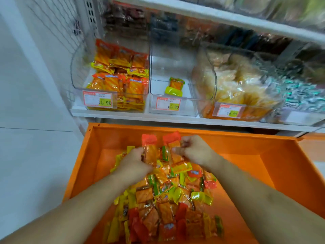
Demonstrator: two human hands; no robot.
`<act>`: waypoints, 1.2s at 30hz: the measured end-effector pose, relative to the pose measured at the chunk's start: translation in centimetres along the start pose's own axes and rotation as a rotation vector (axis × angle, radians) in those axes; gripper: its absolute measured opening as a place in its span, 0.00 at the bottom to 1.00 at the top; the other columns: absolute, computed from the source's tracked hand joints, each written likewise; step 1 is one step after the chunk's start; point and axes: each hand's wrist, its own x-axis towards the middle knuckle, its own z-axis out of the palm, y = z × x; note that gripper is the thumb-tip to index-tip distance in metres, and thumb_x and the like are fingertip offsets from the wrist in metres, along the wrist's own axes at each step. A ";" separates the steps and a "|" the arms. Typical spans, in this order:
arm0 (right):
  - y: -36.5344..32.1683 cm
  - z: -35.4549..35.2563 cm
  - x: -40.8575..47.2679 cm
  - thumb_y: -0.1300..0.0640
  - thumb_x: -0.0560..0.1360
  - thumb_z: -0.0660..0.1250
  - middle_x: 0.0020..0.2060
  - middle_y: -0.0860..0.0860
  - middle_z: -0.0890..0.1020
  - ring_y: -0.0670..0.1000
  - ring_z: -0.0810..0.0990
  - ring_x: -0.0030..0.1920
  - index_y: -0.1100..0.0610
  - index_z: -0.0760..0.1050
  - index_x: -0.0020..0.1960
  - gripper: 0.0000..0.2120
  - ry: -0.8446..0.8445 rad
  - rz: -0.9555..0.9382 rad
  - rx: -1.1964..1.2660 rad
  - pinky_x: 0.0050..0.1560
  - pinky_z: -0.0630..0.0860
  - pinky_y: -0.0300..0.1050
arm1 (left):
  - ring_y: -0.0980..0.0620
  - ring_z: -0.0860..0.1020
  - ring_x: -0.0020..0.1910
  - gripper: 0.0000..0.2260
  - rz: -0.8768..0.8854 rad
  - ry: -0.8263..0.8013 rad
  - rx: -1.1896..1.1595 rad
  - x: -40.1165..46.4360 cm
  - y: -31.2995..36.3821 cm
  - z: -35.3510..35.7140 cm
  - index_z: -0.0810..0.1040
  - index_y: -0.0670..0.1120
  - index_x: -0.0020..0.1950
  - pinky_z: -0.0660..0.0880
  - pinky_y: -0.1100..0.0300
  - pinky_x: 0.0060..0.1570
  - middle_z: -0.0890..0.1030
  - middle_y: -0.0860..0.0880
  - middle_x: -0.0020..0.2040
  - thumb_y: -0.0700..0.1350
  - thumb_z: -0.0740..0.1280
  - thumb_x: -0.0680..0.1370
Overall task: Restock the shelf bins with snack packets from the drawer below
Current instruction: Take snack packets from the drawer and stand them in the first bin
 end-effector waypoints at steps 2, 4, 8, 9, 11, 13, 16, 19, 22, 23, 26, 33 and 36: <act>-3.1 0.0 -2.0 0.54 0.74 0.78 0.30 0.51 0.68 0.49 0.66 0.31 0.53 0.67 0.37 0.19 0.032 -0.090 0.006 0.33 0.64 0.45 | 0.52 0.84 0.41 0.12 0.093 0.045 0.079 -1.9 2.1 -1.4 0.81 0.54 0.52 0.82 0.48 0.44 0.86 0.53 0.43 0.45 0.73 0.71; -5.6 0.4 -3.9 0.52 0.74 0.76 0.28 0.48 0.71 0.47 0.67 0.29 0.55 0.68 0.36 0.18 0.107 -0.164 -0.023 0.32 0.67 0.46 | 0.55 0.82 0.40 0.10 0.203 0.101 0.174 -4.1 3.9 -2.6 0.80 0.56 0.54 0.79 0.58 0.41 0.85 0.54 0.44 0.46 0.72 0.74; -10.1 1.5 -8.5 0.47 0.73 0.71 0.33 0.50 0.83 0.49 0.80 0.34 0.56 0.80 0.44 0.11 0.139 -0.224 0.099 0.41 0.82 0.55 | 0.57 0.79 0.45 0.17 0.364 0.076 0.303 -8.6 6.3 -4.2 0.72 0.61 0.67 0.75 0.65 0.42 0.82 0.54 0.50 0.53 0.69 0.78; -10.9 1.6 -9.6 0.47 0.72 0.69 0.33 0.50 0.82 0.50 0.79 0.34 0.56 0.80 0.45 0.13 0.136 -0.225 0.136 0.43 0.81 0.59 | 0.54 0.79 0.52 0.22 0.391 0.062 0.342 -9.4 6.5 -4.6 0.67 0.63 0.72 0.76 0.60 0.49 0.80 0.54 0.54 0.57 0.67 0.79; -11.8 1.7 -11.2 0.46 0.72 0.68 0.34 0.54 0.81 0.50 0.77 0.36 0.58 0.80 0.47 0.15 0.127 -0.241 0.209 0.45 0.81 0.65 | 0.51 0.75 0.63 0.29 0.407 0.038 0.386 -10.6 6.9 -5.4 0.56 0.65 0.80 0.71 0.59 0.58 0.74 0.53 0.62 0.61 0.64 0.81; -12.5 1.6 -12.5 0.49 0.75 0.69 0.39 0.59 0.84 0.51 0.79 0.39 0.58 0.82 0.51 0.13 0.101 -0.215 0.329 0.50 0.81 0.68 | 0.55 0.71 0.67 0.29 0.380 -0.004 0.304 -11.6 7.0 -6.1 0.51 0.68 0.81 0.66 0.66 0.58 0.70 0.54 0.66 0.61 0.61 0.83; -13.1 1.3 -13.8 0.58 0.83 0.67 0.44 0.57 0.86 0.54 0.84 0.44 0.58 0.84 0.56 0.07 0.051 -0.171 0.558 0.50 0.84 0.60 | 0.61 0.72 0.65 0.23 0.371 -0.005 0.104 -12.6 7.1 -7.2 0.55 0.75 0.76 0.65 0.77 0.54 0.71 0.58 0.66 0.56 0.58 0.86; -13.7 1.0 -13.9 0.58 0.84 0.64 0.52 0.59 0.88 0.62 0.86 0.54 0.58 0.84 0.59 0.11 -0.008 -0.120 0.740 0.59 0.82 0.64 | 0.63 0.76 0.64 0.24 0.407 0.077 -0.028 -12.6 7.1 -8.1 0.67 0.75 0.73 0.74 0.64 0.64 0.77 0.62 0.66 0.47 0.63 0.85; -14.6 0.3 -13.5 0.58 0.84 0.62 0.54 0.61 0.87 0.58 0.86 0.53 0.61 0.82 0.62 0.13 -0.065 -0.096 0.880 0.58 0.82 0.61 | 0.60 0.80 0.62 0.27 0.427 0.121 -0.111 -12.0 7.6 -8.5 0.72 0.73 0.70 0.79 0.54 0.63 0.82 0.61 0.62 0.41 0.68 0.83; -14.8 0.1 -13.4 0.59 0.83 0.62 0.54 0.61 0.87 0.58 0.86 0.53 0.61 0.82 0.63 0.14 -0.083 -0.108 0.891 0.58 0.82 0.60 | 0.60 0.80 0.62 0.27 0.429 0.131 -0.127 -11.8 7.7 -8.6 0.72 0.72 0.70 0.80 0.53 0.63 0.83 0.62 0.61 0.41 0.70 0.82; -15.0 -0.5 -12.7 0.64 0.82 0.63 0.56 0.59 0.87 0.60 0.86 0.55 0.59 0.83 0.63 0.13 -0.104 -0.171 0.810 0.58 0.82 0.61 | 0.64 0.80 0.58 0.27 0.427 0.172 -0.144 -11.5 8.4 -8.8 0.70 0.69 0.71 0.82 0.60 0.56 0.80 0.71 0.55 0.44 0.72 0.80; -14.7 -0.5 -11.4 0.58 0.84 0.66 0.45 0.62 0.85 0.52 0.83 0.41 0.56 0.85 0.54 0.09 0.026 -0.213 0.554 0.43 0.82 0.50 | 0.59 0.84 0.52 0.25 0.294 0.209 -0.260 -10.1 8.5 -9.4 0.78 0.59 0.65 0.82 0.54 0.55 0.86 0.61 0.51 0.45 0.81 0.72; -14.1 -0.2 -10.7 0.52 0.82 0.68 0.36 0.60 0.81 0.51 0.78 0.37 0.55 0.83 0.48 0.09 0.248 -0.286 0.342 0.45 0.82 0.62 | 0.61 0.84 0.48 0.17 0.264 0.314 -0.257 -10.0 8.7 -9.5 0.81 0.59 0.54 0.78 0.64 0.46 0.86 0.61 0.46 0.45 0.81 0.71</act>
